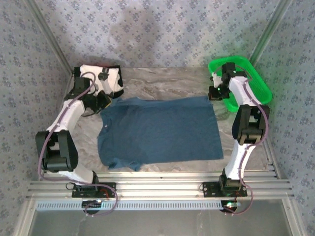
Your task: Fold and stack the t-shirts
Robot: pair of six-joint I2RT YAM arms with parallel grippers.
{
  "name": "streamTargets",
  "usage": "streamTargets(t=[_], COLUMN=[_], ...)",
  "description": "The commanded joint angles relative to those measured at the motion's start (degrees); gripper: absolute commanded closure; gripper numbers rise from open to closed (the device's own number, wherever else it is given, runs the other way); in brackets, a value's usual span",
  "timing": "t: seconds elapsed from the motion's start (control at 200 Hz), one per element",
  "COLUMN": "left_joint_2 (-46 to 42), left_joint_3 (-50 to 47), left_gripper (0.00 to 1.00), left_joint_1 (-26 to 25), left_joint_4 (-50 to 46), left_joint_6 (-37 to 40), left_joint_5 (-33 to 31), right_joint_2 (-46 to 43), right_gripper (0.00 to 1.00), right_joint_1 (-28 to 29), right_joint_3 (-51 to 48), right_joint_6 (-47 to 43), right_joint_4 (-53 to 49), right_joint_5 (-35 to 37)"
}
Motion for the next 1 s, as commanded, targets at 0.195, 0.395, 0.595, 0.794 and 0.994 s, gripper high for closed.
streamTargets(t=[0.195,0.395,0.595,0.794,0.994], left_joint_2=[-11.3,-13.9,-17.9,-25.4,-31.2], left_joint_3=[-10.8,-16.1,-19.2,-23.0,-29.1], left_gripper=[1.0,1.0,1.0,1.0,1.0], left_joint_1=[4.0,4.7,4.7,4.0,4.0], left_joint_4=[0.4,0.1,0.4,-2.2,-4.8], left_joint_6=[-1.8,-2.8,-5.3,-9.2,-11.0], left_joint_5=[-1.7,-2.9,-1.2,0.6,0.6], right_joint_2=[-6.6,-7.5,-7.8,-7.5,-7.1], right_gripper=[1.0,1.0,1.0,1.0,1.0], right_joint_1=[-0.1,0.5,1.3,1.5,1.5], right_joint_3=[-10.3,-14.9,-17.5,-17.9,-18.0], right_joint_6=[-4.5,-4.5,-4.7,-4.7,-4.7], right_joint_4=[4.2,5.5,6.8,7.5,7.8], right_joint_5=[5.7,9.0,12.4,13.5,14.0])
